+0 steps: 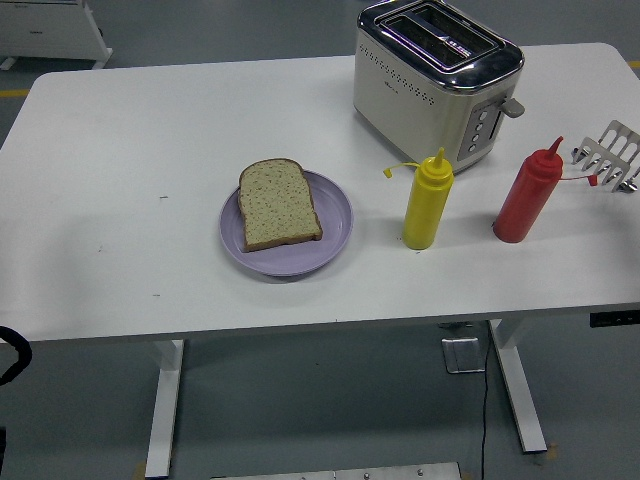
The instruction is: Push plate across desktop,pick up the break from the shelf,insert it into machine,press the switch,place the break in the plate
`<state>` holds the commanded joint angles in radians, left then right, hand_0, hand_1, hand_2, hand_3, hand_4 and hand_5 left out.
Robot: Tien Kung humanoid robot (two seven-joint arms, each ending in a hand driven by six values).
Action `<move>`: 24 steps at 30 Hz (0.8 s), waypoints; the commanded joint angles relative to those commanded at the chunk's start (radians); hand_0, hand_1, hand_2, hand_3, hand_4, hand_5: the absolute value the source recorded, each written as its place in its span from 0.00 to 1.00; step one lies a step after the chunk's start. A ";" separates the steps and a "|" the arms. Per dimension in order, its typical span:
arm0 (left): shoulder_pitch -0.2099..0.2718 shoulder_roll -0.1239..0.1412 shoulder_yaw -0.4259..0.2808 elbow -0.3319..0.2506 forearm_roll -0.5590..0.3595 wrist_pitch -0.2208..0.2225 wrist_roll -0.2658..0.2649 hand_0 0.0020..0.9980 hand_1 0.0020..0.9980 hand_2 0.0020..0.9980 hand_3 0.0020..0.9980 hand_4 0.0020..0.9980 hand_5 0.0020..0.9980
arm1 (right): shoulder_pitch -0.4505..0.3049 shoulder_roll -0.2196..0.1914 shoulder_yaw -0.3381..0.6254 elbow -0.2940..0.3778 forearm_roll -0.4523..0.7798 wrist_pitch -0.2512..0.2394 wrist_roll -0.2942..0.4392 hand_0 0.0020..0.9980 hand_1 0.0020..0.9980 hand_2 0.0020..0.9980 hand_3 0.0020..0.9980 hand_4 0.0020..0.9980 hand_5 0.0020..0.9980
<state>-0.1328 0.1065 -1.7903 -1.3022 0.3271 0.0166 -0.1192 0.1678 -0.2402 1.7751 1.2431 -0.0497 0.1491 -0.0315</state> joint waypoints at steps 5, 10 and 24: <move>0.003 -0.001 0.005 0.001 0.000 0.000 0.001 0.83 0.88 0.90 0.82 0.65 1.00 | -0.001 -0.001 0.001 0.002 0.000 0.002 -0.001 0.87 0.82 0.79 0.79 0.39 0.55; 0.003 -0.003 0.009 0.001 0.001 0.000 0.002 0.83 0.88 0.90 0.82 0.65 1.00 | 0.002 -0.003 0.005 0.006 -0.001 0.001 -0.002 0.87 0.81 0.78 0.79 0.40 0.55; -0.005 -0.003 0.019 0.000 -0.001 0.000 0.001 0.83 0.87 0.90 0.82 0.65 1.00 | 0.006 -0.002 0.015 0.008 0.004 -0.001 -0.003 0.87 0.81 0.78 0.78 0.40 0.55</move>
<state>-0.1381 0.1038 -1.7711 -1.3019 0.3264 0.0162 -0.1179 0.1740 -0.2423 1.7896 1.2513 -0.0457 0.1479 -0.0349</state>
